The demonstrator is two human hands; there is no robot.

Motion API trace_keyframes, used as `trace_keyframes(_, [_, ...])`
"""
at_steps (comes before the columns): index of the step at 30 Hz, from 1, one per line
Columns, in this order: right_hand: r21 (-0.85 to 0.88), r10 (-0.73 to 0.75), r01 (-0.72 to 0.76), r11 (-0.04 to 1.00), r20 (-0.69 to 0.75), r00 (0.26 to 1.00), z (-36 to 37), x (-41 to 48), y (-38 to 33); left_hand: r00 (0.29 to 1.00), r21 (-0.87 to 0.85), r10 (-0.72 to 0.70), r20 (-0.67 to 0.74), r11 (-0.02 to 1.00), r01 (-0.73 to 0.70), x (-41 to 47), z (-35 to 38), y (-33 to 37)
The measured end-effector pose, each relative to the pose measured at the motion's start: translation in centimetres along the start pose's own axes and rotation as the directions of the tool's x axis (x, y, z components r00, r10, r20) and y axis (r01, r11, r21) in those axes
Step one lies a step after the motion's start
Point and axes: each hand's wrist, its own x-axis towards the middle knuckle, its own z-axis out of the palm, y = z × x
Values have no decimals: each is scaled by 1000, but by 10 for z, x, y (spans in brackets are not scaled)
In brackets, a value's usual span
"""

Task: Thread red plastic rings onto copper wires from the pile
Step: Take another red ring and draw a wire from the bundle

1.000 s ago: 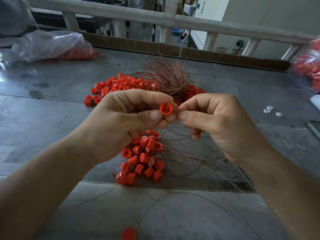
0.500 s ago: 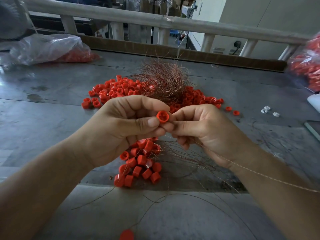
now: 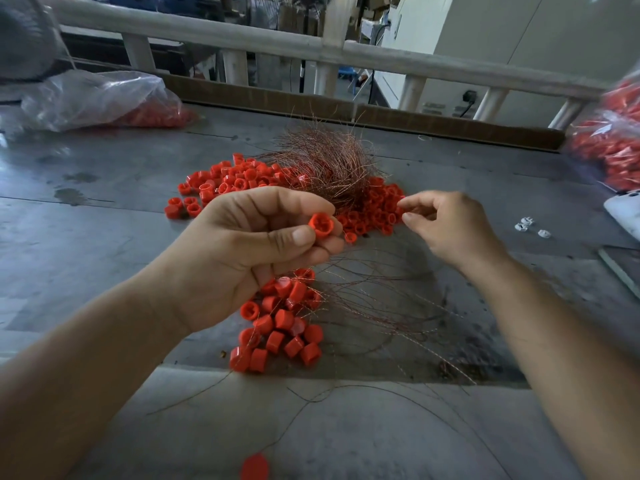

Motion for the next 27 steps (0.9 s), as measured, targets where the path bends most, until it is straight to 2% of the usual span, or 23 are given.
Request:
trace_keyframes(4, [-60, -70, 71, 996, 15, 997, 10, 4, -1, 1000, -12, 11, 4, 1000, -11, -2, 3, 3])
trace_keyframes(7, [-148, -62, 70, 986, 59, 996, 15, 6, 1, 1000, -7, 9, 5, 1000, -9, -1, 4, 3])
trace_keyframes(12, [-147, -42, 42, 988, -1, 999, 17, 8, 3, 1000, 7, -21, -7, 1000, 21, 0, 1, 1])
trace_keyframes(18, [-129, -65, 63, 990, -12, 998, 20, 9, 6, 999, -181, -40, -10, 983, 38, 1, 3, -1])
trace_keyframes(21, [28, 6, -4, 1000, -54, 999, 10, 11, 7, 999, -186, -44, -30, 982, 38, 1, 3, 0])
trace_keyframes(23, [271, 75, -68, 960, -14, 997, -2, 9, 3, 998, -175, -51, -43, 984, 43, 2, 3, 0])
trace_keyframes(25, [617, 100, -147, 773, 110, 989, -14, 2, -10, 997, -160, -62, -53, 986, 53, 2, 3, 1])
trace_keyframes(27, [795, 42, -223, 565, 242, 969, -24, -8, -25, 996, -150, -71, -54, 987, 62, 2, 3, 0])
